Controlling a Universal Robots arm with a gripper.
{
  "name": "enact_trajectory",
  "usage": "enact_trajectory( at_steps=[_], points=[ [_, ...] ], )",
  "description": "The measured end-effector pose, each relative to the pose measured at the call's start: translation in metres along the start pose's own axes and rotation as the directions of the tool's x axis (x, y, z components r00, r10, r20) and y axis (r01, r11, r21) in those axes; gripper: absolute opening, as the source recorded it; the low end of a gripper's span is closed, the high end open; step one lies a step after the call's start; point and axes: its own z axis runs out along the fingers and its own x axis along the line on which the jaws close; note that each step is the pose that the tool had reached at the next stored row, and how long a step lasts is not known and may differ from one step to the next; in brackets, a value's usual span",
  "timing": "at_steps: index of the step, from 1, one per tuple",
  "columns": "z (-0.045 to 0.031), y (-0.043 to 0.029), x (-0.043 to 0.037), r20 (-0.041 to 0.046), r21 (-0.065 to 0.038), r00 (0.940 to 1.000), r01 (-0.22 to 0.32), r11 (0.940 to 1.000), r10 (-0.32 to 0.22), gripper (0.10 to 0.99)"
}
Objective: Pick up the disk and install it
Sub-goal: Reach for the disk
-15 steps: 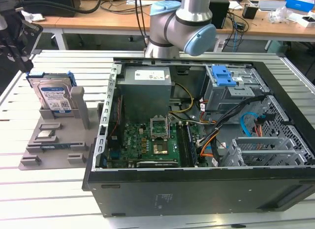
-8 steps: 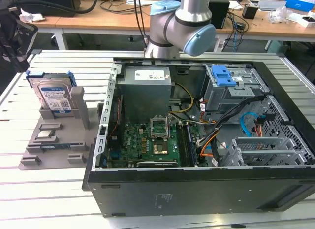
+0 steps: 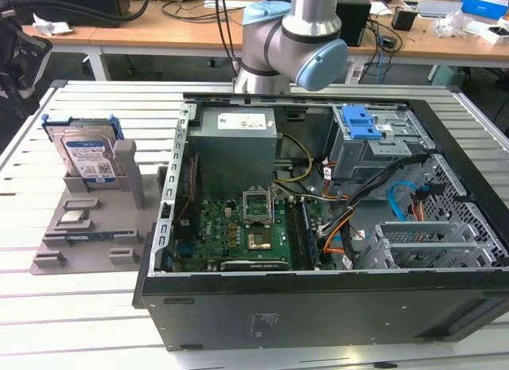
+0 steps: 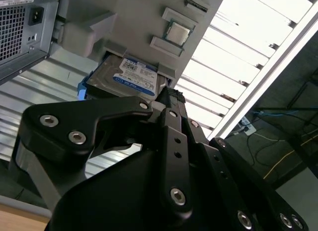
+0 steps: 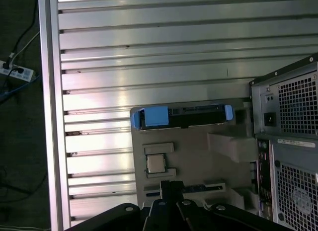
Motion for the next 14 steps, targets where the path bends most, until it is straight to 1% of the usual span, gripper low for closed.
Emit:
enact_trajectory(
  at_steps=[4, 14],
  points=[
    [0.0001, 0.0025, 0.0033, 0.0000, 0.000, 1.0000, 0.000, 1.0000, 0.000, 0.106],
    [0.0000, 0.0025, 0.0036, 0.0000, 0.000, 1.0000, 0.000, 1.0000, 0.000, 0.106]
  ],
)
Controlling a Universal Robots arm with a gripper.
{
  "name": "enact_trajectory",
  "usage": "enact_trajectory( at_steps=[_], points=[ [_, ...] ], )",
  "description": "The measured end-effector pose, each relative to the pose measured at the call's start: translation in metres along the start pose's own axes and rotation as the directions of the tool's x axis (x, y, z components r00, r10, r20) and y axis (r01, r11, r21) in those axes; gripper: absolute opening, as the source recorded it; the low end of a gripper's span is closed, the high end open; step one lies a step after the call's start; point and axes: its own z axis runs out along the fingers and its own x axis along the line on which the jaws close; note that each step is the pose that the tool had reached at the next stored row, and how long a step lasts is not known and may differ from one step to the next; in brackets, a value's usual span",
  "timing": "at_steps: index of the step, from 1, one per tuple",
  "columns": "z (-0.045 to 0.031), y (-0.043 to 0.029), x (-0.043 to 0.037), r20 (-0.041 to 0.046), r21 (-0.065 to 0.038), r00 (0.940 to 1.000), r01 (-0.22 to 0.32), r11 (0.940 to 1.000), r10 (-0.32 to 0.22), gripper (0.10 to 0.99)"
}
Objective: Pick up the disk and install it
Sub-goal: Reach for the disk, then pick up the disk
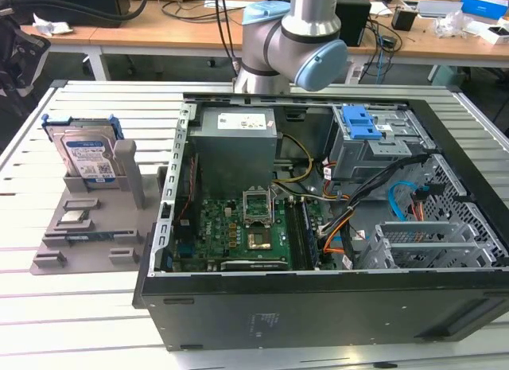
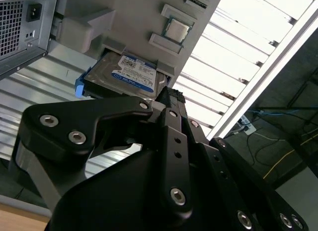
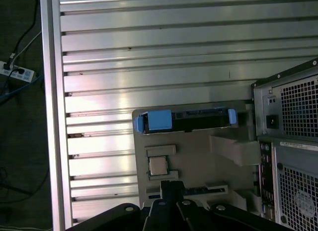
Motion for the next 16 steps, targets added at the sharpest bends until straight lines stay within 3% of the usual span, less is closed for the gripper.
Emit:
enact_trajectory(
  at_steps=[4, 8, 11, 16],
  points=[
    [0.0000, 0.0000, 0.0001, -0.0003, 0.000, 1.0000, 0.008, 1.0000, -0.008, 0.106],
    [0.0000, 0.0000, 0.0001, -0.0031, -0.002, 0.9974, 0.072, 0.9974, -0.072, 0.106],
    [0.0000, 0.0000, 0.0001, -0.0052, -0.003, 0.9926, 0.121, 0.9926, -0.122, 0.106],
    [0.0000, 0.0000, 0.0001, -0.0087, -0.006, 0.9788, 0.205, 0.9788, -0.205, 0.106]
  ],
)
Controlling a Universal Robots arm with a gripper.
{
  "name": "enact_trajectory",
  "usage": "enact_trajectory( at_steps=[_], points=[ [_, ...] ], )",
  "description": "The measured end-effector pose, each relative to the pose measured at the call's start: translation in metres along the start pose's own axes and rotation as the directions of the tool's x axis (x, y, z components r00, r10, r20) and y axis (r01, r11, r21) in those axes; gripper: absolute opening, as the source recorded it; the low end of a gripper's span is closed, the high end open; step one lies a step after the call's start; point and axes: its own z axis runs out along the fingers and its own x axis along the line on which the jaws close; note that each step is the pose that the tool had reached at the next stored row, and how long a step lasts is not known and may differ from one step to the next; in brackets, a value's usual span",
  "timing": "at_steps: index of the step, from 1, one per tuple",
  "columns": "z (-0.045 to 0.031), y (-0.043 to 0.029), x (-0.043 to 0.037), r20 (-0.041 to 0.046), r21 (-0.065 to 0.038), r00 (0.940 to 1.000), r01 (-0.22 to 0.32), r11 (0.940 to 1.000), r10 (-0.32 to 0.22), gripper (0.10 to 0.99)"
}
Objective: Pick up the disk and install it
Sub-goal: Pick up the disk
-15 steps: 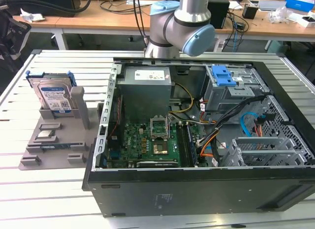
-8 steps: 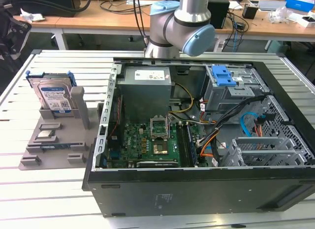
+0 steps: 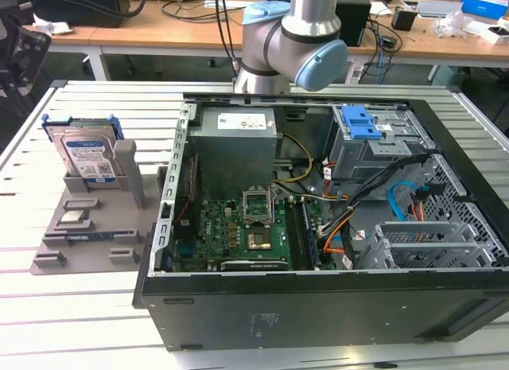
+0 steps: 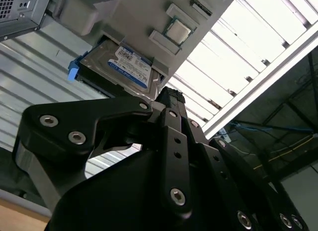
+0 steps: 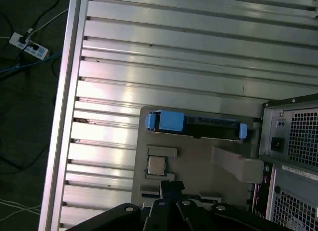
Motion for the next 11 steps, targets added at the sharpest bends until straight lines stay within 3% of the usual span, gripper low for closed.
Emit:
enact_trajectory(
  at_steps=[5, 11],
  points=[
    [0.0000, 0.0000, 0.0000, -0.0027, -0.002, 0.9981, 0.062, 0.9981, -0.062, 0.106],
    [0.0000, 0.0000, 0.0000, -0.0061, -0.004, 0.9899, 0.141, 0.9899, -0.141, 0.106]
  ],
)
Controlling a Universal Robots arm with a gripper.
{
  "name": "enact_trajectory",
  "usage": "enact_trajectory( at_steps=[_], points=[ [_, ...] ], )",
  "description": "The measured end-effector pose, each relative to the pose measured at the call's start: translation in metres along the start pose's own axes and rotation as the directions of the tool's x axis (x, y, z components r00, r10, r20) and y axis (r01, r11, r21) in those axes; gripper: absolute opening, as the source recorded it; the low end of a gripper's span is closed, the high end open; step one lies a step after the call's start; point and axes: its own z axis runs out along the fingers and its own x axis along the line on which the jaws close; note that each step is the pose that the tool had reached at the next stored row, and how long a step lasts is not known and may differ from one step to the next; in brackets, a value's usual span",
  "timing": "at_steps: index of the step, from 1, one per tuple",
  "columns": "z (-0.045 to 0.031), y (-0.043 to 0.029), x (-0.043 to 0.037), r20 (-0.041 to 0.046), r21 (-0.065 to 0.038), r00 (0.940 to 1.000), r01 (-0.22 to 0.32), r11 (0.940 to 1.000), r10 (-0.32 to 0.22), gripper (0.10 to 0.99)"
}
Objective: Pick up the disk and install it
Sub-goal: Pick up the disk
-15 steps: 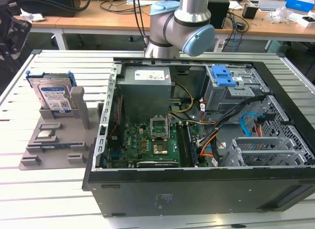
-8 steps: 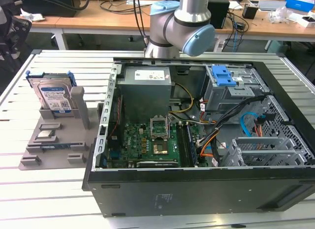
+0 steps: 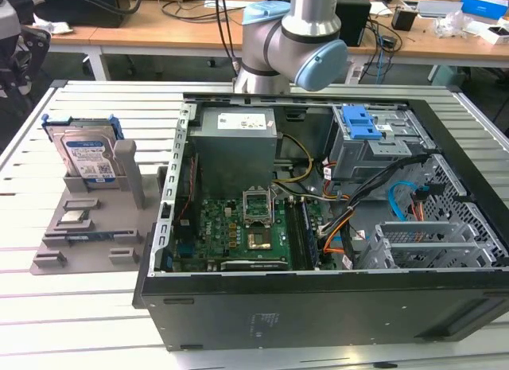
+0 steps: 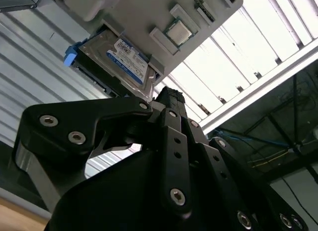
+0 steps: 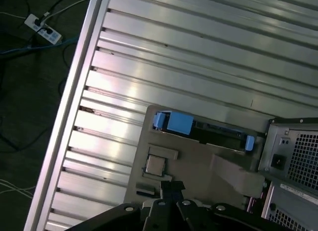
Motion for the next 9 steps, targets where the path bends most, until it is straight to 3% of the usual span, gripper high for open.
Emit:
enact_trajectory(
  at_steps=[5, 9],
  points=[
    [0.0000, 0.0000, 0.0000, -0.0027, -0.002, 0.9982, 0.061, 0.9982, -0.061, 0.106],
    [0.0000, 0.0000, 0.0000, -0.0052, -0.003, 0.9930, 0.118, 0.9930, -0.118, 0.106]
  ],
)
